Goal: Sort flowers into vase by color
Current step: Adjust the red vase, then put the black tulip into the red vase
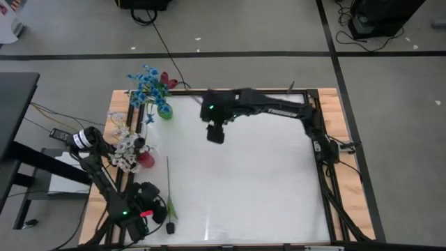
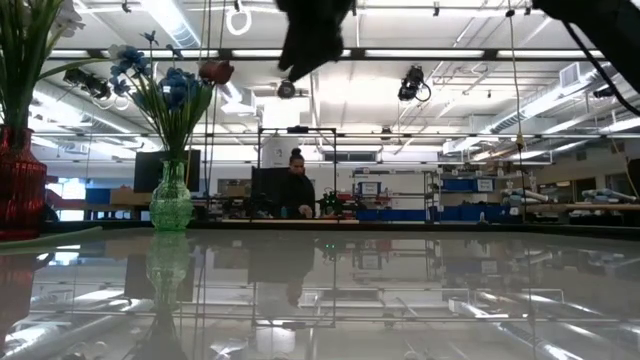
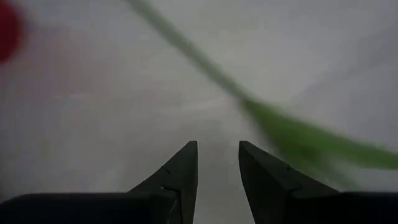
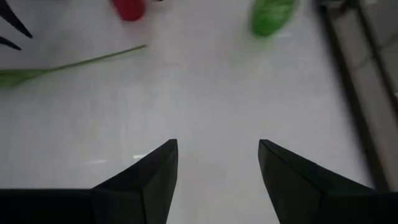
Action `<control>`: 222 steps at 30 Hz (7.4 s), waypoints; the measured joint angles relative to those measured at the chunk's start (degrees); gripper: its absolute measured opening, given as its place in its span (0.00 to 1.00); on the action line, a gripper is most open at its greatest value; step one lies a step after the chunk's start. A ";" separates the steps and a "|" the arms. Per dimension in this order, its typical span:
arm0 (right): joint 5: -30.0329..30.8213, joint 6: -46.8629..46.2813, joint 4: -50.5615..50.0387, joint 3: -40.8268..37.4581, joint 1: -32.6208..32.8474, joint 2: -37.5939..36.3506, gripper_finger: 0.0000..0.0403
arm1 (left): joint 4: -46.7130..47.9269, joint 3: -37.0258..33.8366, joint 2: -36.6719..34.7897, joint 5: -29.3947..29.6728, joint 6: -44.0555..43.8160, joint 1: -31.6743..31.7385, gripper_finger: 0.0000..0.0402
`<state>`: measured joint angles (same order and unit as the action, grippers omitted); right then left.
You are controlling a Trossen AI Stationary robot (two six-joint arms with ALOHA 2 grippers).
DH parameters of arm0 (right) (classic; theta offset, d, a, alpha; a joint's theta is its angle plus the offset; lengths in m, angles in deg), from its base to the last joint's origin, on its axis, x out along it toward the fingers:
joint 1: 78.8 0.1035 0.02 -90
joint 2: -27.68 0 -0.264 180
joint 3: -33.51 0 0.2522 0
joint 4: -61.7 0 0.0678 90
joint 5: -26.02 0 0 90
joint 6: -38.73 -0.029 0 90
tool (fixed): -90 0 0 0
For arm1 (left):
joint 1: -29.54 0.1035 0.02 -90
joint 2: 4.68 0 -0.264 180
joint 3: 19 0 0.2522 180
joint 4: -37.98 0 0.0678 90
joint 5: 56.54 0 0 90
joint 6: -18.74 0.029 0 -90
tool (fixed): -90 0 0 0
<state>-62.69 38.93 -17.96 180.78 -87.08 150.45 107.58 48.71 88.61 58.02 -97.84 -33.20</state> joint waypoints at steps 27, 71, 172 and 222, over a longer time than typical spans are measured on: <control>25.26 -6.48 -21.70 0.00 -1.76 -32.38 0.57 | 25.26 5.25 -4.45 6.36 4.33 -1.36 0.30; 23.16 -32.09 -23.81 -0.01 19.02 -31.66 0.57 | 33.85 11.74 9.67 -28.17 117.31 54.29 0.56; 22.79 -24.62 -22.42 -0.02 16.72 -31.66 0.54 | 34.93 21.14 21.62 -39.20 108.28 40.56 0.68; 20.56 -24.14 -18.47 -0.02 16.04 -31.24 0.64 | 33.94 74.42 22.57 -18.98 108.41 38.13 0.89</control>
<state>-42.13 14.79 -36.43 180.76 -71.03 119.21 141.52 123.13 111.18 39.04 10.58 4.93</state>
